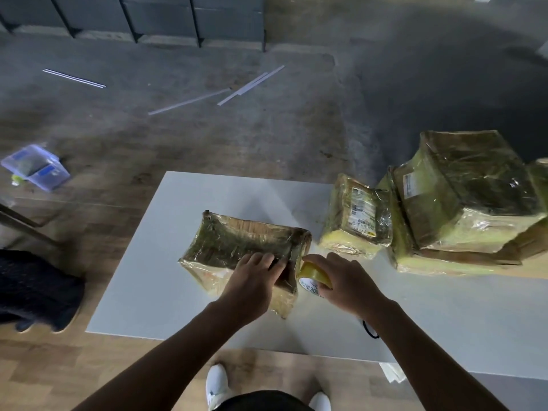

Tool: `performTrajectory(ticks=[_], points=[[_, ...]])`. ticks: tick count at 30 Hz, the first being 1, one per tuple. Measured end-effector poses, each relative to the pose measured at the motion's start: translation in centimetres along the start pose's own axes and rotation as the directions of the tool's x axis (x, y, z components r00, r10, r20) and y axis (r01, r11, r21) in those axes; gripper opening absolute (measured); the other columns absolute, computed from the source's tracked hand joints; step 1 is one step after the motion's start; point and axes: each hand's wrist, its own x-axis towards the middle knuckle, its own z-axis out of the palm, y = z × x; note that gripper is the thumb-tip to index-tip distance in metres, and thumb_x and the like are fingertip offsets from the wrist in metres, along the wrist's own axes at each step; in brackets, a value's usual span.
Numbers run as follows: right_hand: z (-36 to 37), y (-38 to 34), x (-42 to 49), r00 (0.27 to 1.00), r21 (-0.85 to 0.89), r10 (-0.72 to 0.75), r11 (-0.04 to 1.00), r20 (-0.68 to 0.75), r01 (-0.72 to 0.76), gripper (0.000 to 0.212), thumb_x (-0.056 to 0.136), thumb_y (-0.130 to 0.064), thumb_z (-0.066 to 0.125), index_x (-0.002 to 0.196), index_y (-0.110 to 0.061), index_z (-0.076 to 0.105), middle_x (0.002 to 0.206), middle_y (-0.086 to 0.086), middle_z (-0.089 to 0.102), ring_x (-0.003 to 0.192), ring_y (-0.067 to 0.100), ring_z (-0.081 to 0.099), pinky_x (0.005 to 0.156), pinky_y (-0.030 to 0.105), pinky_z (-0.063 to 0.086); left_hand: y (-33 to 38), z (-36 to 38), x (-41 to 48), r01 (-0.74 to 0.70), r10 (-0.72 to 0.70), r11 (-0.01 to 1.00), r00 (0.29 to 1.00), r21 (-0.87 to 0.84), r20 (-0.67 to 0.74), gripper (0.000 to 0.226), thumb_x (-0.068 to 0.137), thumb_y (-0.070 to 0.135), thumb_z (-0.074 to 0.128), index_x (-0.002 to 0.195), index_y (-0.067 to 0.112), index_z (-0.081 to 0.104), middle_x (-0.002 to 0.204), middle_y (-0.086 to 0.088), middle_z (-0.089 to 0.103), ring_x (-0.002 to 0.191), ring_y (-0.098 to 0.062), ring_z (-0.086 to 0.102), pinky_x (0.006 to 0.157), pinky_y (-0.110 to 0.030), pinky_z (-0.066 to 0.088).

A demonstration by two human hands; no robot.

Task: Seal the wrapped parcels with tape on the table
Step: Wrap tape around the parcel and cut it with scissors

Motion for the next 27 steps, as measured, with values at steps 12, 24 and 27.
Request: performTrajectory(ticks=[12, 24, 27], points=[[0.9, 0.9, -2.1, 0.963, 0.273, 0.268, 0.928, -0.014, -0.254, 0.051, 0.085, -0.014, 0.054, 0.133, -0.017, 0.041, 0.122, 0.010, 0.054, 0.108, 0.035, 0.056, 0.092, 0.044, 0.046, 2.5, -0.2, 1.1, 0.045, -0.054, 0.965, 0.998, 0.259, 0.031, 0.062, 0.065, 0.011, 0.052, 0.126, 0.007, 0.059, 0.085, -0.014, 0.060, 0.066, -0.030, 0.057, 0.063, -0.041, 0.055], [2.2, 1.2, -1.7, 0.951, 0.330, 0.306, 0.894, 0.048, -0.304, 0.052, 0.084, -0.016, 0.057, 0.134, -0.023, 0.041, 0.127, 0.003, 0.054, 0.114, 0.027, 0.051, 0.099, 0.049, 0.040, 2.3, -1.3, 0.6, 0.060, -0.100, 0.985, 0.964, 0.162, 0.247, 0.058, 0.075, 0.032, 0.064, 0.123, 0.001, 0.053, 0.115, -0.012, 0.049, 0.105, -0.029, 0.048, 0.100, -0.040, 0.042], [3.2, 1.2, -2.4, 0.934, 0.394, 0.354, 0.867, -0.055, -0.305, 0.056, 0.083, -0.012, 0.062, 0.136, -0.017, 0.044, 0.125, 0.007, 0.055, 0.118, 0.026, 0.050, 0.099, 0.038, 0.040, 3.3, -1.4, 1.1, 0.136, -0.163, 0.982, 0.961, 0.131, 0.223, 0.079, 0.076, 0.070, 0.053, 0.124, 0.007, 0.045, 0.120, -0.008, 0.044, 0.113, -0.026, 0.042, 0.108, -0.040, 0.031]])
